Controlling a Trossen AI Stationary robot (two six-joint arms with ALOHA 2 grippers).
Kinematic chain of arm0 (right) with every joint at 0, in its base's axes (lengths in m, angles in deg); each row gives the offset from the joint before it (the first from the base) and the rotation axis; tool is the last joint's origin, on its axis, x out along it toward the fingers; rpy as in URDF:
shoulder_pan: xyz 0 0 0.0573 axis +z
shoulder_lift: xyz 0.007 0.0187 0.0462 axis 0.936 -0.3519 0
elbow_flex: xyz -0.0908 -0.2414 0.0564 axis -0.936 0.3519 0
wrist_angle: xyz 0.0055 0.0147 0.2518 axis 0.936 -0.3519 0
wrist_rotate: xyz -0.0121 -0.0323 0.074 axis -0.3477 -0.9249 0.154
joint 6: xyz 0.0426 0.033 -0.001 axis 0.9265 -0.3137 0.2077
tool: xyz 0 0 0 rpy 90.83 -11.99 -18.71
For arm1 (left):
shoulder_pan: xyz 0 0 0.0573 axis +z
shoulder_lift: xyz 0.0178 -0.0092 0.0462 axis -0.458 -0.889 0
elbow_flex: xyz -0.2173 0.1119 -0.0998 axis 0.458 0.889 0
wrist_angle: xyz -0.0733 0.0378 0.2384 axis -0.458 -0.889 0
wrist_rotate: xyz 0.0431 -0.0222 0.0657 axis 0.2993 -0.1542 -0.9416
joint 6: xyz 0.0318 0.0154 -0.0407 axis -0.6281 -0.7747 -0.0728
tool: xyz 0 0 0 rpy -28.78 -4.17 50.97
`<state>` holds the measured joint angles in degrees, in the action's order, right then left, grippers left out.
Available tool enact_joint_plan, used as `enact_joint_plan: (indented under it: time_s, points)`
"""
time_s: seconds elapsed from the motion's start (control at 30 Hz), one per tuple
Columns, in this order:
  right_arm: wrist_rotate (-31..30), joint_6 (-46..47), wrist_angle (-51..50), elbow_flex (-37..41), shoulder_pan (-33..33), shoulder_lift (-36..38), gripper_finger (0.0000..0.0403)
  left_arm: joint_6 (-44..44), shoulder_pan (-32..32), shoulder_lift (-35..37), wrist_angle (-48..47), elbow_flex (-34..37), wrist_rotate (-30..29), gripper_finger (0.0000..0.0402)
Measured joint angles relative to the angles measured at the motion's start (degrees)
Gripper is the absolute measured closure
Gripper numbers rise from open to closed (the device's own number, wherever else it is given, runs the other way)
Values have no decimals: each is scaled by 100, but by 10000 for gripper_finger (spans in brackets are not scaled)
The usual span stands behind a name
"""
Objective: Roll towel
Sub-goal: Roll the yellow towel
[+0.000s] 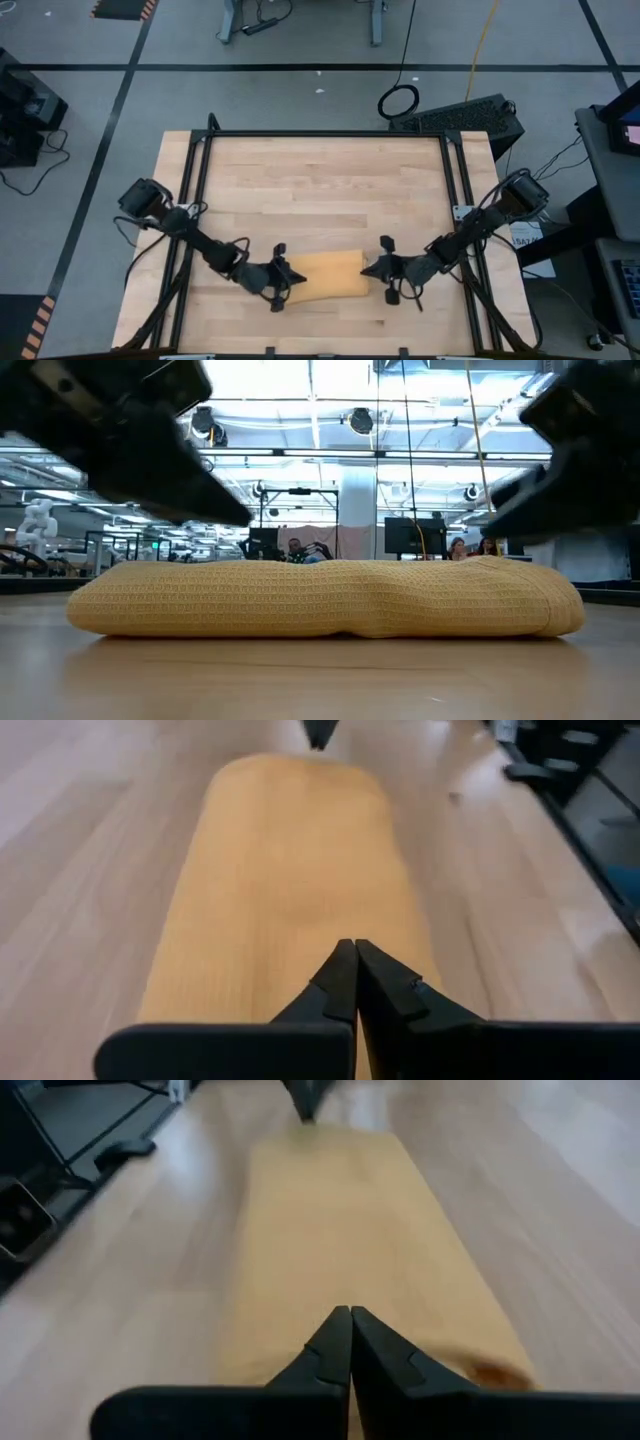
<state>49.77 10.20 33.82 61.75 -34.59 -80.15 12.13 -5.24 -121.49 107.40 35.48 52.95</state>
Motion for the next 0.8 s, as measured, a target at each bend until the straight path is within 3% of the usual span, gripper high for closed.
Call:
enact_joint_plan:
  time_s: [0.17, 0.33, 0.53, 0.67, 0.8]
  points:
    - [-14, 209, 338, 503, -1, 0, 403, 1073, -639, 2, -135, 305, -1210, 395]
    - [-4, 121, 364, 521, 2, -2, 403, 1624, -700, 1, -292, 594, -2008, 395]
    - [64, 344, 484, 517, 68, -2, 403, 1704, -419, 68, -572, 637, -1742, 395]
    - [270, 697, 448, 517, 319, -2, 403, 1698, -671, 488, -638, 633, -1540, 395]
    - [254, 943, 414, 517, 553, -2, 403, 1955, -1098, 866, -1122, 622, -1716, 395]
